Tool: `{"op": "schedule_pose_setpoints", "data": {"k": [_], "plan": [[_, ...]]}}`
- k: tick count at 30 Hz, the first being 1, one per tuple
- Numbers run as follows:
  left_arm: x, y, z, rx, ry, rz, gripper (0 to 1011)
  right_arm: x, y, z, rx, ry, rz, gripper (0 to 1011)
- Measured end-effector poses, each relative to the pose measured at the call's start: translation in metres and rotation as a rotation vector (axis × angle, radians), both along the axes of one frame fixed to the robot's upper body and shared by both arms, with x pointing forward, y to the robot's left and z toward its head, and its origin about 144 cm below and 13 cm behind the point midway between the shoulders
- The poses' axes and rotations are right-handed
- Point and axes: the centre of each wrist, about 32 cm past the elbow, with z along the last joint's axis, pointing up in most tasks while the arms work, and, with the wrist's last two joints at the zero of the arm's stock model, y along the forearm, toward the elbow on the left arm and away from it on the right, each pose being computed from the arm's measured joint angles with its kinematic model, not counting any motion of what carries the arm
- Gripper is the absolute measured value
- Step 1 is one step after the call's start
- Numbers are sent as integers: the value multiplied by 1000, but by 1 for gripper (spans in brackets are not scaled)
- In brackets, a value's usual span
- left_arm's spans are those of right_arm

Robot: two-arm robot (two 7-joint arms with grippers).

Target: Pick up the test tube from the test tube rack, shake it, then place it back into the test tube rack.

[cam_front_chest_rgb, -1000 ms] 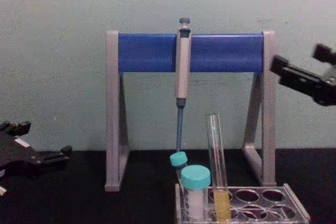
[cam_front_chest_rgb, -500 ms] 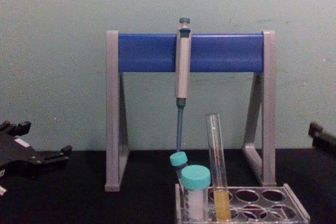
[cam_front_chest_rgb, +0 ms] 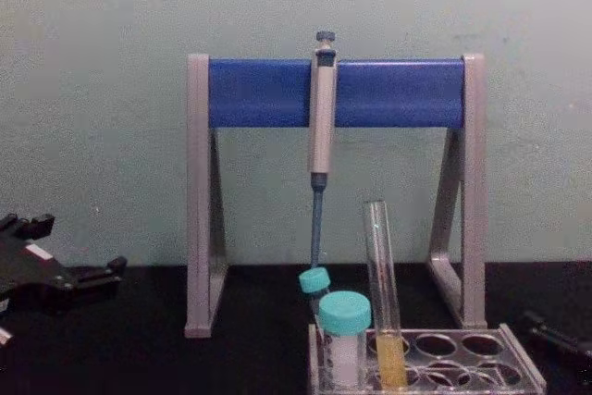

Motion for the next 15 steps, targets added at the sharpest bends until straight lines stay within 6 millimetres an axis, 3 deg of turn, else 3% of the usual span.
{"op": "schedule_pose_setpoints", "data": {"k": [15], "plan": [[0, 0, 0, 0, 0, 0, 1001, 1, 2, -10, 12, 50, -7, 1000]]}}
